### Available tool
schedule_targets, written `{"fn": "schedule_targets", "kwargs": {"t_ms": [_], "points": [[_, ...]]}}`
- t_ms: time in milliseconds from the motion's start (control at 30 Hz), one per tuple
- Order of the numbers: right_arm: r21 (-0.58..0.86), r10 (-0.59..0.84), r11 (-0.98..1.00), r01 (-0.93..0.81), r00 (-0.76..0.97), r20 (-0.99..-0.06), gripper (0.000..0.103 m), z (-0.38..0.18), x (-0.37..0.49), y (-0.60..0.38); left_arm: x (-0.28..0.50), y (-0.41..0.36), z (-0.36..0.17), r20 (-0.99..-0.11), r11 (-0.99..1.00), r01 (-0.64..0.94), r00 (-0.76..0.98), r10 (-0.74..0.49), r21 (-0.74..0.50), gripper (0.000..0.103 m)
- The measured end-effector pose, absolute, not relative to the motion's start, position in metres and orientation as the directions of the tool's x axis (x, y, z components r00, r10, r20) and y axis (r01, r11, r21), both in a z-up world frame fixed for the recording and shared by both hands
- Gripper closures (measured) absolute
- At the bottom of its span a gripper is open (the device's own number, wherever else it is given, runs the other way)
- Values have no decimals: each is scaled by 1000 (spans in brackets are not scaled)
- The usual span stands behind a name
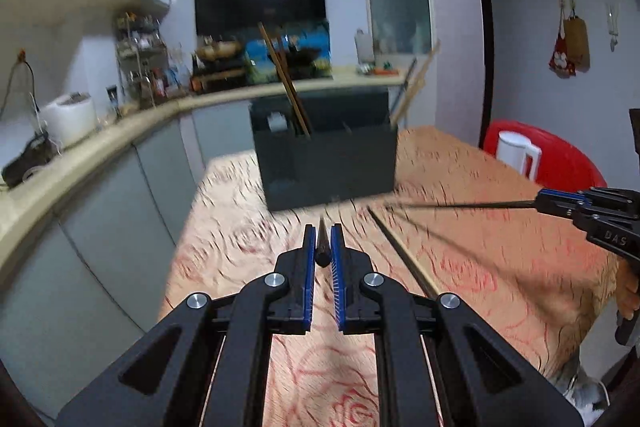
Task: Organize utensils
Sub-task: 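Lift both held dark chopsticks and carry them over the black holder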
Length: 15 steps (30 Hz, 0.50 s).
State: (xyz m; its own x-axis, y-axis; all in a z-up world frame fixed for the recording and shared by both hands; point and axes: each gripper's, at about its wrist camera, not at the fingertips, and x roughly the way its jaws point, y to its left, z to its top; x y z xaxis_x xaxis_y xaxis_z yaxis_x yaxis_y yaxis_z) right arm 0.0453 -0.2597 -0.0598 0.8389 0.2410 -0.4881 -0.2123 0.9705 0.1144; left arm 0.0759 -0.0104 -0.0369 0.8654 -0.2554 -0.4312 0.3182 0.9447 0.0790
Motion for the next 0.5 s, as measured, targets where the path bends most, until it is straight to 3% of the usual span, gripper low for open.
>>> {"fn": "schedule_targets", "kwargs": {"t_ms": [500], "points": [[115,288,958,-264,899,-329,95,14,45,-265,77,-5,46,-276,945,312,921,-274,102,96]]}}
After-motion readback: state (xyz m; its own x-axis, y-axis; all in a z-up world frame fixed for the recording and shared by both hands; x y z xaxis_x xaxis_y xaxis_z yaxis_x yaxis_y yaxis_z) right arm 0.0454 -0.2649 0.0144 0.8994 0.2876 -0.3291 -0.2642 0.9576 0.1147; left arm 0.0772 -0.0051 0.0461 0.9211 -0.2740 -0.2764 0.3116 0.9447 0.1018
